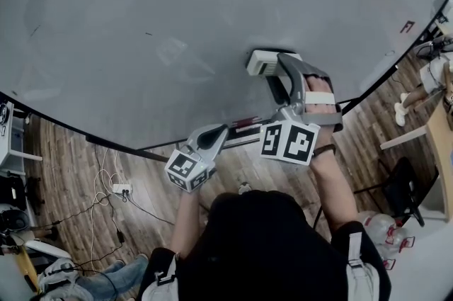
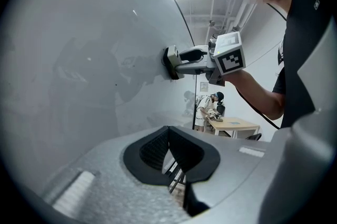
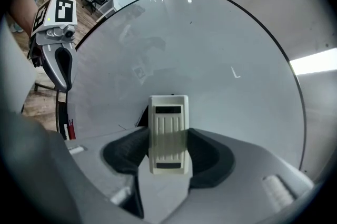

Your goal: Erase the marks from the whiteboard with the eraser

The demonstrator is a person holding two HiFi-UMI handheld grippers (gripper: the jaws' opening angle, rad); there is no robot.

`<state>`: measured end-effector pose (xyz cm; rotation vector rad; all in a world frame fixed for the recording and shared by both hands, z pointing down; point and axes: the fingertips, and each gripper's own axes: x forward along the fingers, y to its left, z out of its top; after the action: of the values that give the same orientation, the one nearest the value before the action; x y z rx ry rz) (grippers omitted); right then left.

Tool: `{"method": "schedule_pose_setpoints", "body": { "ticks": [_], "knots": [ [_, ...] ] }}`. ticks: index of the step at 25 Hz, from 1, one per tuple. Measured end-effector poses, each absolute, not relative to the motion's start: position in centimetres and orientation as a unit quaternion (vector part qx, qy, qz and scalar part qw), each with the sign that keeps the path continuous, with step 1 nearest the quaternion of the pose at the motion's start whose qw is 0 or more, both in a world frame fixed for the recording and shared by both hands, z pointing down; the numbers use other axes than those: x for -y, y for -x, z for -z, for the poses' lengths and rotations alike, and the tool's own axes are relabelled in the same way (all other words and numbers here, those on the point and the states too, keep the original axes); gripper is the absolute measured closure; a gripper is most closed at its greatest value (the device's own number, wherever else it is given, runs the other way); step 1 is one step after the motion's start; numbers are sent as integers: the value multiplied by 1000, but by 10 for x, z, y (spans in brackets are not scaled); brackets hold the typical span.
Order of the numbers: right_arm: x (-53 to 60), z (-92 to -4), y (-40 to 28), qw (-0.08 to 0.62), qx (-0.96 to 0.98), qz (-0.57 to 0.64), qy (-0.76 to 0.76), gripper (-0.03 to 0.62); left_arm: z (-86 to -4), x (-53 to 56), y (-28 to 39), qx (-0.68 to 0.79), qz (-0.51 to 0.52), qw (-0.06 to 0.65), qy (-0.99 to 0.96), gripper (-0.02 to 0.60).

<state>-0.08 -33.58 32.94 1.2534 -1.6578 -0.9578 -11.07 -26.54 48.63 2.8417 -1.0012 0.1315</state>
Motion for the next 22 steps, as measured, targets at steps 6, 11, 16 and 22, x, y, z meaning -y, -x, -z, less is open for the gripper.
{"method": "schedule_pose_setpoints", "body": {
  "ticks": [6,11,16,22],
  "knots": [
    [340,-333,-22,412,662,366,-507,362,-483,263,97,325,-42,61,-943,571],
    [343,-338,-44,418,659,352,-516,364,-483,260,89,327,-43,63,-942,571],
    [343,-336,-50,423,655,352,-518,364,-484,256,85,330,-41,66,-941,571],
    [336,-326,-16,411,663,373,-502,365,-487,252,91,336,-38,75,-938,571]
  ]
}}
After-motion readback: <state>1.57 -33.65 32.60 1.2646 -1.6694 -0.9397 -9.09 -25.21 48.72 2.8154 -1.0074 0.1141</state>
